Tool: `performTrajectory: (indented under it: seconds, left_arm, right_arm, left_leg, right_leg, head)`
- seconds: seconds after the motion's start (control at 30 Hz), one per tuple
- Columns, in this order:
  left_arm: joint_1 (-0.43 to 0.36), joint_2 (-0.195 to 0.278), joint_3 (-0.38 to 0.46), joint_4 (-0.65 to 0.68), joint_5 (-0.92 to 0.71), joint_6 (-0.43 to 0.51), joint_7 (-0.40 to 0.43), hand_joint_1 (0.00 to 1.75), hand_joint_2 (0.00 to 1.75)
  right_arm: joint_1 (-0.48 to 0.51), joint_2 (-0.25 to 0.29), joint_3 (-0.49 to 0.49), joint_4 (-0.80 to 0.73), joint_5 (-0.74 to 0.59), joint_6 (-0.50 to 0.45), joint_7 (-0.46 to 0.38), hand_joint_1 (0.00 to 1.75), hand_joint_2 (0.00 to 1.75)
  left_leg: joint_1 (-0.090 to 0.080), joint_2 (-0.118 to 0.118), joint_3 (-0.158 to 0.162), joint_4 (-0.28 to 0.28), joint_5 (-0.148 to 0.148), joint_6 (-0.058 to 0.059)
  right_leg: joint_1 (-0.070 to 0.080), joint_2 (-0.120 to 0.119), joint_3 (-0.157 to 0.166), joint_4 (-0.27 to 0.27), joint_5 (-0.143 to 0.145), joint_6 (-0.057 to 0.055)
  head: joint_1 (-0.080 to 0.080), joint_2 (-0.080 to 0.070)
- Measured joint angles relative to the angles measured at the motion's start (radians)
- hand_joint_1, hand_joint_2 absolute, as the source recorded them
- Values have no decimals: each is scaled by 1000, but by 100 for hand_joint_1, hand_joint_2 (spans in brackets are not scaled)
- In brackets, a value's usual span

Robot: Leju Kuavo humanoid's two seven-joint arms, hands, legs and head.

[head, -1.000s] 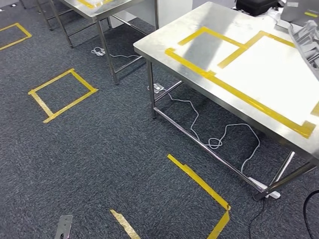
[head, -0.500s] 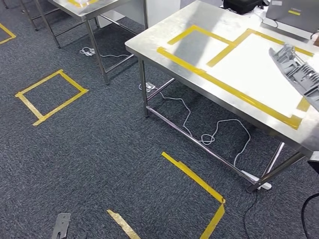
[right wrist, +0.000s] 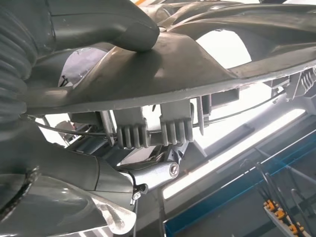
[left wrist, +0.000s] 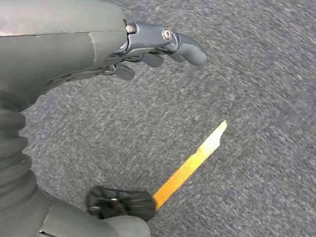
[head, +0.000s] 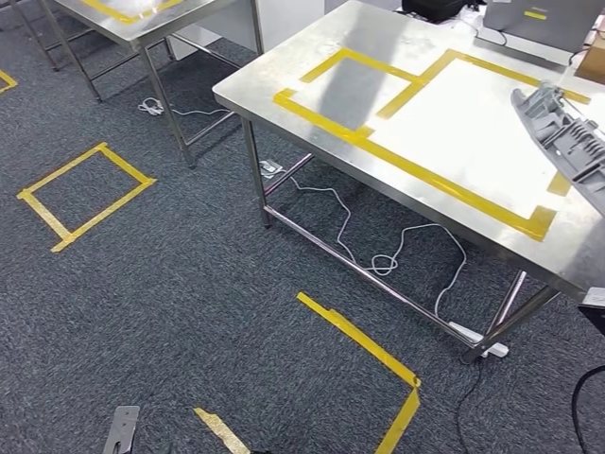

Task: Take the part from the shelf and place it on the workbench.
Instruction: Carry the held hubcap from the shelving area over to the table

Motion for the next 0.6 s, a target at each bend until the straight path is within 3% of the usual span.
performTrajectory:
  seconds: [0.07,0.13,0.23,0.3,0.37,0.4,0.43,0.47,0.5,0.53,0.6]
  left_arm:
    - [-1,2,0,0,0,0,0,0,175]
    - [-2,4,-1,0,0,1,0,0,175]
    - [-3,3,-1,0,0,2,0,0,175]
    - [-4,2,-1,0,-1,3,0,0,175]
    - [-5,0,-1,0,-2,7,2,0,175]
    - [-3,-1,-1,0,-3,8,4,0,175]
    - [-3,-2,-1,0,-3,10,5,0,175]
    - [-2,-3,-2,0,-3,11,5,0,175]
    - [-2,-4,-2,0,-3,12,5,0,175]
    - [-3,-4,-2,0,-4,14,6,0,175]
    - [-4,-3,-2,0,-4,16,6,0,175]
  right_arm:
    - [1,1,1,0,0,-1,0,175,175]
    - [3,1,3,0,0,-4,0,175,175]
    - [6,1,5,0,2,-5,0,175,175]
    - [4,0,6,0,3,-5,0,175,175]
    - [4,0,6,0,3,-5,0,175,175]
    - [4,0,6,0,4,-5,0,175,175]
    - [5,0,7,0,4,-5,0,175,175]
    - [5,0,7,0,5,-5,0,175,175]
    - [5,0,7,0,5,-5,0,175,175]
    - [5,1,7,1,5,-5,0,175,175]
    - [5,2,8,1,6,-5,0,175,175]
  left_leg:
    - [-10,-5,44,-111,44,21]
    - [-15,-5,60,-147,36,32]
    - [-10,-4,87,-178,30,37]
    - [-7,-5,102,-189,28,39]
    - [-7,-5,108,-189,20,39]
    - [-6,-5,113,-189,15,38]
    - [-5,-5,120,-188,8,36]
    - [-4,-5,129,-188,1,32]
    - [-2,-5,140,-187,-8,28]
    - [-1,-5,149,-186,-16,23]
    - [-3,-4,154,-181,-28,12]
  right_leg:
    - [1,3,6,-2,-8,5]
    - [0,5,7,-2,-6,17]
    - [-2,0,-1,22,-13,31]
    - [-2,-2,-51,108,-53,32]
    - [-2,-2,-133,228,-91,38]
    - [-3,-3,-163,260,-91,43]
    - [-5,-3,-176,257,-70,47]
    - [-7,-5,-169,215,-28,51]
    - [-10,-8,-147,150,21,55]
    - [-10,-12,-126,89,53,57]
    - [-5,-16,-95,14,70,44]
  head:
    - [0,0]
    - [-1,0]
    - [0,0]
    - [2,0]
    - [2,0]
    - [2,0]
    - [2,0]
    - [2,0]
    - [2,0]
    - [3,0]
    - [3,0]
